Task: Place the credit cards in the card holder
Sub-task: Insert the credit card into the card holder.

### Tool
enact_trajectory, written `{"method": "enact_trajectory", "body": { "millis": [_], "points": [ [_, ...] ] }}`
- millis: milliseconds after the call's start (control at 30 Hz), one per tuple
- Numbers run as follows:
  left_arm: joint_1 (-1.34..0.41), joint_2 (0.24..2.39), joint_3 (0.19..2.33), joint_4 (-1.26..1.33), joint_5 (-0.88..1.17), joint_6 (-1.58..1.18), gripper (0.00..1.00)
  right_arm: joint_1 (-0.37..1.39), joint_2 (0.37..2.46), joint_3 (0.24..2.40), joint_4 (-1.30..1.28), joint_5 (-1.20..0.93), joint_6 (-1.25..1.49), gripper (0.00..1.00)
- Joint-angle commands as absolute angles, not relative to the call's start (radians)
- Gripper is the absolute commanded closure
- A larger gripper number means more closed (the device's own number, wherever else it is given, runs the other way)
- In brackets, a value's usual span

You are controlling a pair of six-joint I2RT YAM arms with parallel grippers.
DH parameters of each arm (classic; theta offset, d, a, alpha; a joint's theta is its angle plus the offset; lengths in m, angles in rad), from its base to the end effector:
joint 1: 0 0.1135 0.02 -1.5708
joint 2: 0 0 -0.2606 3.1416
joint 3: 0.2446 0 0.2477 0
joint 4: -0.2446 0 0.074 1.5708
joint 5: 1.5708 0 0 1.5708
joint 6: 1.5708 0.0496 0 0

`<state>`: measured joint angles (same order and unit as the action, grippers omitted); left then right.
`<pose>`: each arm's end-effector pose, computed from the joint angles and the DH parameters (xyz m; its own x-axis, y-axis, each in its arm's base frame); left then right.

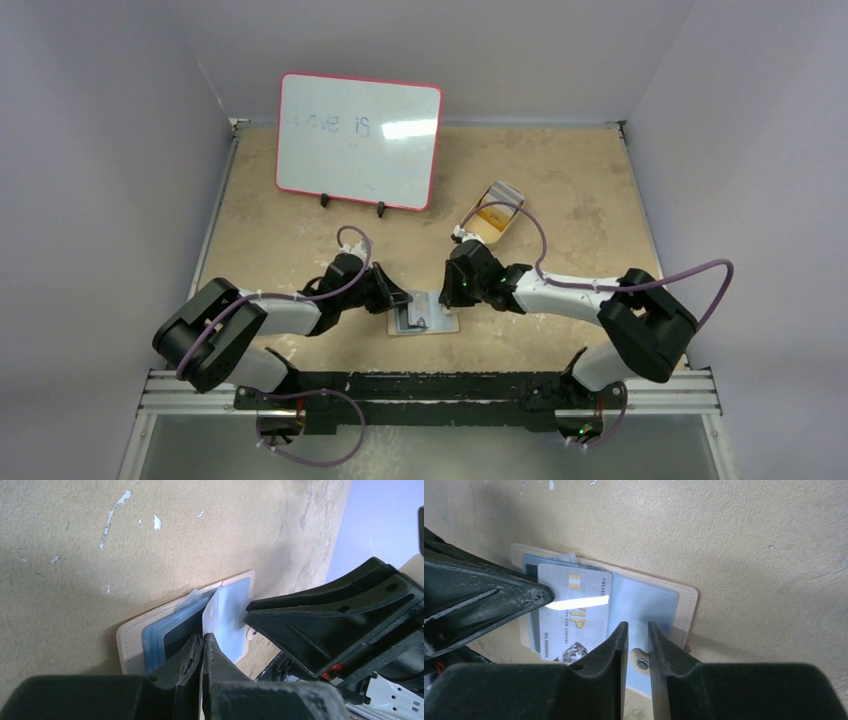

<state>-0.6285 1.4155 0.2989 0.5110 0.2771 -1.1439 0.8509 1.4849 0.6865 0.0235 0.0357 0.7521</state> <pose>0.1854 -0.1516 0.1120 -0.8710 -0.4493 -0.1987 -0.1097 0.5720 -0.8129 0.1969 0.2218 0.1564 -0.8387 0.0791 -0.5388 -0.2213 0.8545 0.4699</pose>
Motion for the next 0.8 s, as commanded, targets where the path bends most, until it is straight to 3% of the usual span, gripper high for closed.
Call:
{"method": "enact_trajectory", "body": {
  "millis": [0, 267, 767],
  "points": [
    [-0.654, 1.43, 0.306, 0.545, 0.242, -1.121, 1.0, 0.856, 1.415, 0.702, -0.002, 0.071, 0.784, 0.75],
    [-0.685, 1.435, 0.334, 0.479, 0.189, -1.058, 1.0, 0.856, 1.341, 0.695, -0.13, 0.09, 0.84, 0.64],
    [-0.698, 1.439, 0.407, 0.357, 0.297, -0.981, 1.0, 0.855, 1.447, 0.647, -0.09, 0.116, 0.863, 0.68]
  ]
}}
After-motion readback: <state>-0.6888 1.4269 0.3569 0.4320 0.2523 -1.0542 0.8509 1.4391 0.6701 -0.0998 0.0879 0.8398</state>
